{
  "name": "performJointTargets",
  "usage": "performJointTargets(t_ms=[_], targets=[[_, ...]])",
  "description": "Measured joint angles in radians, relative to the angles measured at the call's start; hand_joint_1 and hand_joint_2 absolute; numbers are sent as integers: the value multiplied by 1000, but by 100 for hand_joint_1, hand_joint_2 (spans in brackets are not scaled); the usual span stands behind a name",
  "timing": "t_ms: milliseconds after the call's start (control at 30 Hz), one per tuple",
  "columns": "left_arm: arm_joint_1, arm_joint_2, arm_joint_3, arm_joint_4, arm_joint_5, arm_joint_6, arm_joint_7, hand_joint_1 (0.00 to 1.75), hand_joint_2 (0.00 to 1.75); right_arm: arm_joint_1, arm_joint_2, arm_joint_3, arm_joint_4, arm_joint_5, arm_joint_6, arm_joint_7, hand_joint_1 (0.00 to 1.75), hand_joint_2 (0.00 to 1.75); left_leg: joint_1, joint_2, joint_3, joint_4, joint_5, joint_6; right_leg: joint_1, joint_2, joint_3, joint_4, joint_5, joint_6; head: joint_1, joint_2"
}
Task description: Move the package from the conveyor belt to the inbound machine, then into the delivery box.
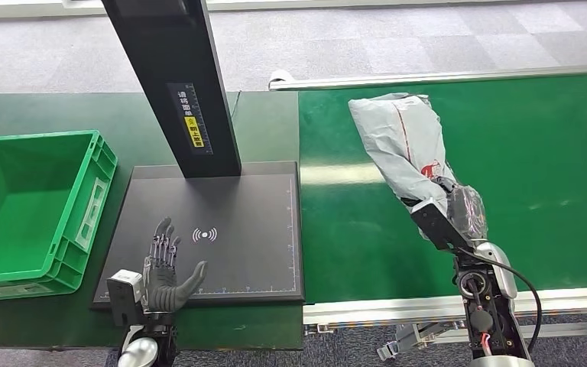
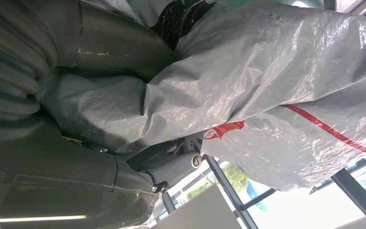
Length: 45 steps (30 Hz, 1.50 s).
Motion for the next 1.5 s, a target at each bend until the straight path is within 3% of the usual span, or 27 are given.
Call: performJointTargets(t_ms=[367, 667, 1067, 1500], targets=[[-2, 10, 4, -34, -49, 42, -33, 0, 175, 5, -12, 33, -59, 5, -1, -4, 175, 175, 0, 0, 0, 0, 0, 0, 0, 0, 0, 0, 0, 0, 0, 0], [-44, 45, 56, -151, -116, 93, -46, 0, 175, -47, -37, 180, -98, 26, 151, 42, 175, 175, 0, 1, 0, 0, 0, 0, 0, 0, 1, 1, 0, 0, 0, 0], [-51, 51, 183, -249, -134, 109, -31, 0, 175, -260, 82, 534, 127, -13, 263, 36, 175, 175, 1, 2, 0, 0, 1, 0, 2, 1, 0, 1, 0, 0, 0, 0], [-76, 57, 258, -270, -144, 117, -26, 0, 175, -326, 185, 696, 236, -49, 307, 37, 175, 175, 2, 2, 0, 0, 1, -1, 2, 1, 0, 1, 0, -1, 0, 0]])
